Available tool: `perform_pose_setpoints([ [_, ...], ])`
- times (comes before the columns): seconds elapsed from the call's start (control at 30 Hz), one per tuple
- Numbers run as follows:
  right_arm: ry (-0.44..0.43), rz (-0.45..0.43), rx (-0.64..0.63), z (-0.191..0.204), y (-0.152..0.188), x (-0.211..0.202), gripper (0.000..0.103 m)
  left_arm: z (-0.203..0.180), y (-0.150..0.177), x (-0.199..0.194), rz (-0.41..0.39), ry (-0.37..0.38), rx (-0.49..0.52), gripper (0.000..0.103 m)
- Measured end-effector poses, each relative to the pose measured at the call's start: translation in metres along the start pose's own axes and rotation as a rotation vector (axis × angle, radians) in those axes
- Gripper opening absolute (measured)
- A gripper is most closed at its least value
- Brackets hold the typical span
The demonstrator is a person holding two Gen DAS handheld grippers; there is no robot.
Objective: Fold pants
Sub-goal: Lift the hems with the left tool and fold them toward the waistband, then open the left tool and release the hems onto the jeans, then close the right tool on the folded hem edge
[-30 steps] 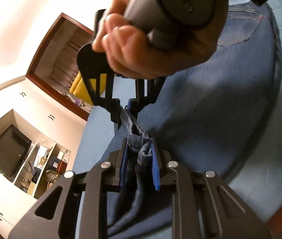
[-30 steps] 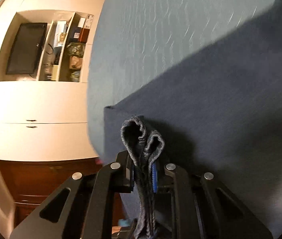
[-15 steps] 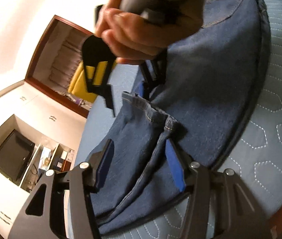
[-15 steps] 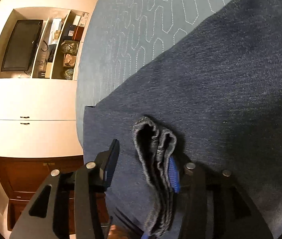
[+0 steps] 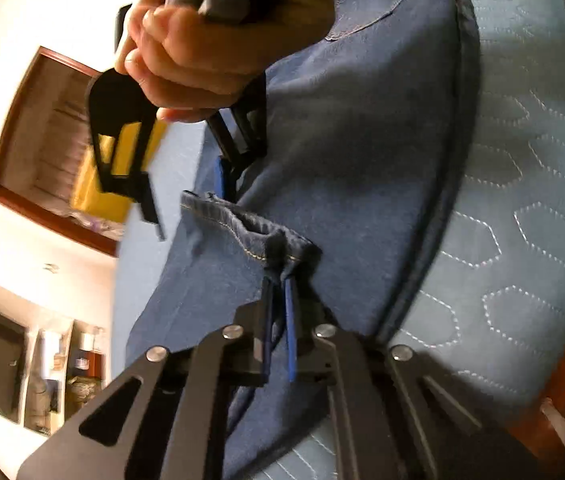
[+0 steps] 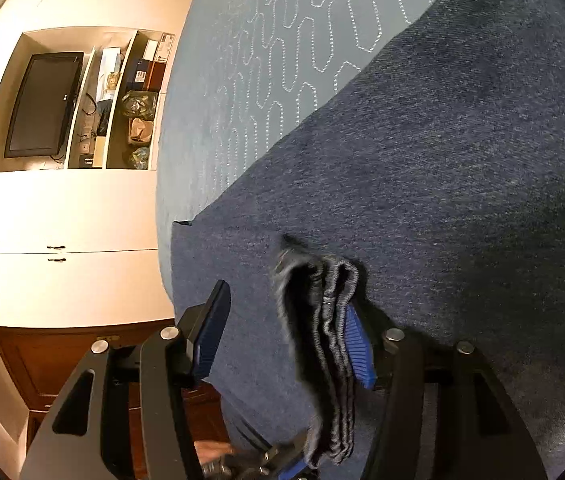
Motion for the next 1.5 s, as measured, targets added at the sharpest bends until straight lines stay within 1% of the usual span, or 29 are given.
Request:
perform_pose_setpoints([
  [0.03,0.04,-0.005,-0.009,-0.001,0.001,0.0,0.033,-0.001,0.001,-0.001,0.005,-0.01,-0.034,0.004],
  [0.07,0.101,-0.013,-0.03,0.0,0.003,0.0,0.016,-0.004,0.0,-0.002,0.009,-0.029,-0.041,0.004],
  [0.17,0.139,-0.052,-0.06,0.008,0.007,-0.007,0.015,-0.013,-0.006,-0.012,0.018,-0.091,-0.02,0.004],
  [0.27,0.151,-0.099,-0.062,0.017,0.011,-0.025,0.015,-0.009,-0.018,-0.025,0.0,-0.15,-0.008,0.004],
  [0.47,0.186,-0.115,-0.025,-0.002,0.01,-0.041,0.015,-0.022,-0.032,-0.025,-0.024,-0.153,0.03,0.004],
  [0.53,0.192,-0.116,-0.019,-0.007,0.011,-0.043,0.015,-0.031,-0.033,-0.033,-0.026,-0.144,0.027,0.004],
  [0.6,0.192,-0.111,-0.009,-0.011,0.01,-0.043,0.015,-0.033,-0.031,-0.03,-0.024,-0.142,0.033,0.004],
  [0.7,0.227,-0.108,-0.016,-0.012,0.009,-0.04,0.015,-0.029,-0.028,-0.026,-0.025,-0.151,0.044,0.004],
  [0.77,0.242,-0.116,-0.02,-0.011,0.01,-0.043,0.015,-0.026,-0.031,-0.024,-0.029,-0.152,0.033,0.004],
  [0.83,0.281,-0.125,-0.036,-0.007,0.011,-0.045,0.015,-0.029,-0.034,-0.027,-0.037,-0.17,0.036,0.004],
  [0.9,0.358,-0.133,-0.081,-0.004,0.011,-0.044,0.015,-0.032,-0.039,-0.023,-0.03,-0.17,0.053,0.004],
  [0.93,0.407,-0.135,-0.111,-0.004,0.01,-0.039,0.015,-0.041,-0.04,-0.019,-0.02,-0.169,0.072,0.004],
  [1.03,0.476,-0.153,-0.174,-0.003,0.014,-0.033,0.013,-0.047,-0.036,-0.01,-0.005,-0.162,0.097,0.004],
  [1.07,0.518,-0.163,-0.208,0.0,0.017,-0.031,0.01,-0.048,-0.034,-0.011,-0.006,-0.17,0.092,0.003],
  [1.13,0.567,-0.184,-0.258,0.005,0.019,-0.027,0.01,-0.047,-0.034,-0.016,-0.016,-0.182,0.073,0.013],
  [1.17,0.585,-0.191,-0.276,0.007,0.021,-0.026,0.011,-0.045,-0.034,-0.021,-0.027,-0.186,0.054,0.028],
  [1.2,0.599,-0.195,-0.288,0.009,0.023,-0.025,0.013,-0.042,-0.031,-0.028,-0.043,-0.207,0.028,0.051],
  [1.23,0.614,-0.205,-0.3,0.011,0.025,-0.025,0.015,-0.035,-0.026,-0.038,-0.069,-0.224,-0.019,0.062],
  [1.27,0.618,-0.215,-0.302,0.013,0.025,-0.026,0.022,-0.026,-0.02,-0.049,-0.085,-0.216,-0.065,0.073],
  [1.3,0.631,-0.243,-0.3,0.016,0.026,-0.03,0.031,-0.02,-0.013,-0.056,-0.093,-0.205,-0.095,0.073],
  [1.37,0.648,-0.323,-0.296,0.023,0.033,-0.049,0.039,0.002,0.01,-0.077,-0.102,-0.166,-0.21,0.073],
  [1.4,0.639,-0.374,-0.304,0.031,0.04,-0.062,0.044,0.012,0.021,-0.083,-0.104,-0.143,-0.265,0.073],
  [1.43,0.635,-0.411,-0.315,0.038,0.045,-0.07,0.049,0.031,0.041,-0.09,-0.097,-0.103,-0.373,0.073],
  [1.47,0.654,-0.487,-0.339,0.047,0.058,-0.085,0.065,0.047,0.059,-0.091,-0.082,-0.071,-0.463,0.074],
  [1.5,0.691,-0.558,-0.359,0.054,0.071,-0.095,0.079,0.062,0.077,-0.092,-0.064,-0.038,-0.554,0.075],
])
Point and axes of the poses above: each gripper's, at about its wrist camera, not at the fingertips, and x roughly the way its jaws point, z to its left, y to its underside, the point moved 1 cm from there along x, roughly the way its jaws point, and after that the axes turned 6 degrees about z, right-handed, at the moved point
